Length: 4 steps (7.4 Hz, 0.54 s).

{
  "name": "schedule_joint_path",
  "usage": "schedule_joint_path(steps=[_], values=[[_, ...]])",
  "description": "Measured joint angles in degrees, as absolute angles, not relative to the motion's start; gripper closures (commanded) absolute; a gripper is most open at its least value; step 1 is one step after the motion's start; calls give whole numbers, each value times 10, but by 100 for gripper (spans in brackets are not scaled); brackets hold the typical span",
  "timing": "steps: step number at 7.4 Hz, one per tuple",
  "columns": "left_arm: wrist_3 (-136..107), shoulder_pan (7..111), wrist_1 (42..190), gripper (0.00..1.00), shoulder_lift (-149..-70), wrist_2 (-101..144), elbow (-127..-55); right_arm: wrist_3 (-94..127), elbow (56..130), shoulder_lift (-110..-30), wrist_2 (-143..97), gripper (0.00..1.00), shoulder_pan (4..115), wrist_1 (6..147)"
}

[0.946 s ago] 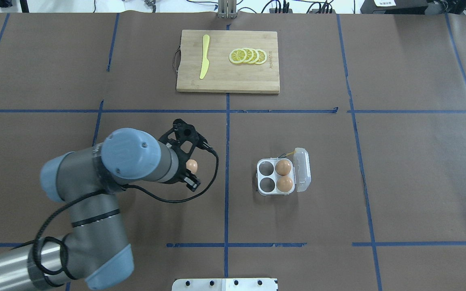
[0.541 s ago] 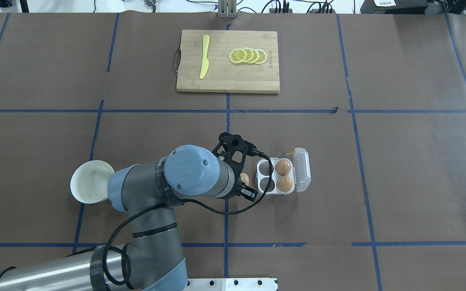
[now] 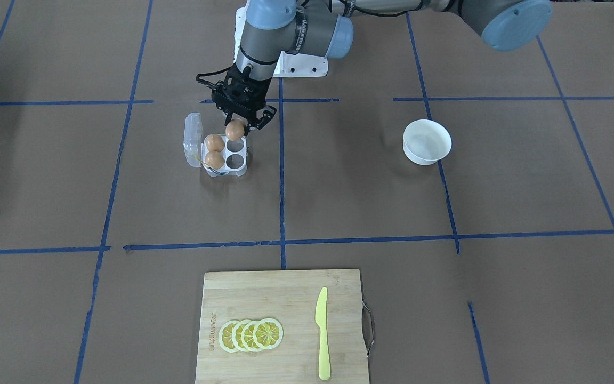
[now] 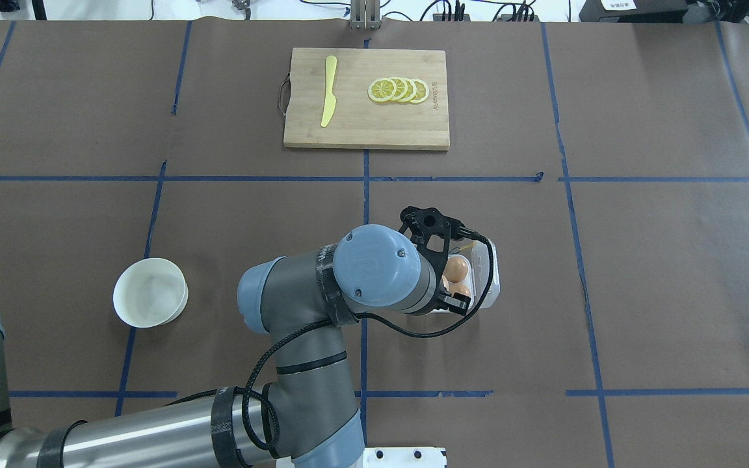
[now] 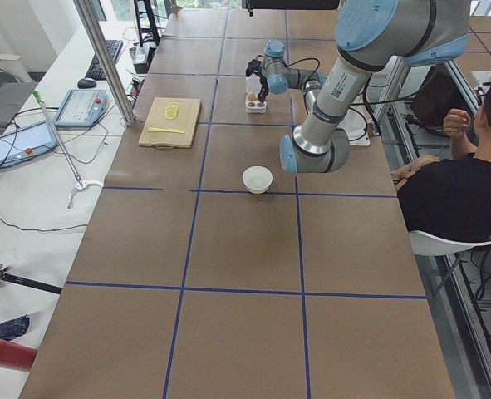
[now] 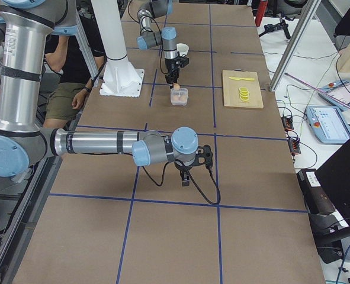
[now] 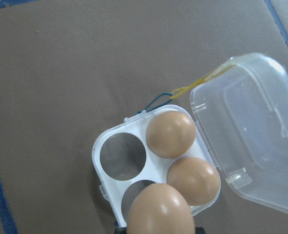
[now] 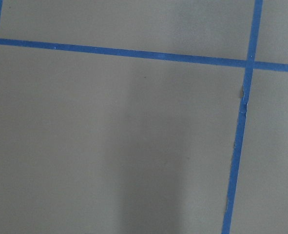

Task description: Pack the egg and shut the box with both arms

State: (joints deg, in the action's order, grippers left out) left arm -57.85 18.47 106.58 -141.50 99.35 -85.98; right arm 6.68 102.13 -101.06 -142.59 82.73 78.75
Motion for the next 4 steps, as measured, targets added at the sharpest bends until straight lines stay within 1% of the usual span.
schedule_joint_path(steps=[1, 2, 3, 4], values=[[-578, 185, 1066, 100, -1417, 993, -857, 67, 1021, -1010, -1426, 0, 827, 788], [-576, 185, 1066, 88, -1417, 992, -854, 67, 1021, -1010, -1426, 0, 827, 788], [-576, 185, 1066, 73, -1417, 992, -848, 67, 1021, -1010, -1426, 0, 826, 788], [-576, 185, 1066, 61, -1417, 991, -845, 67, 1020, -1011, -1426, 0, 826, 788]])
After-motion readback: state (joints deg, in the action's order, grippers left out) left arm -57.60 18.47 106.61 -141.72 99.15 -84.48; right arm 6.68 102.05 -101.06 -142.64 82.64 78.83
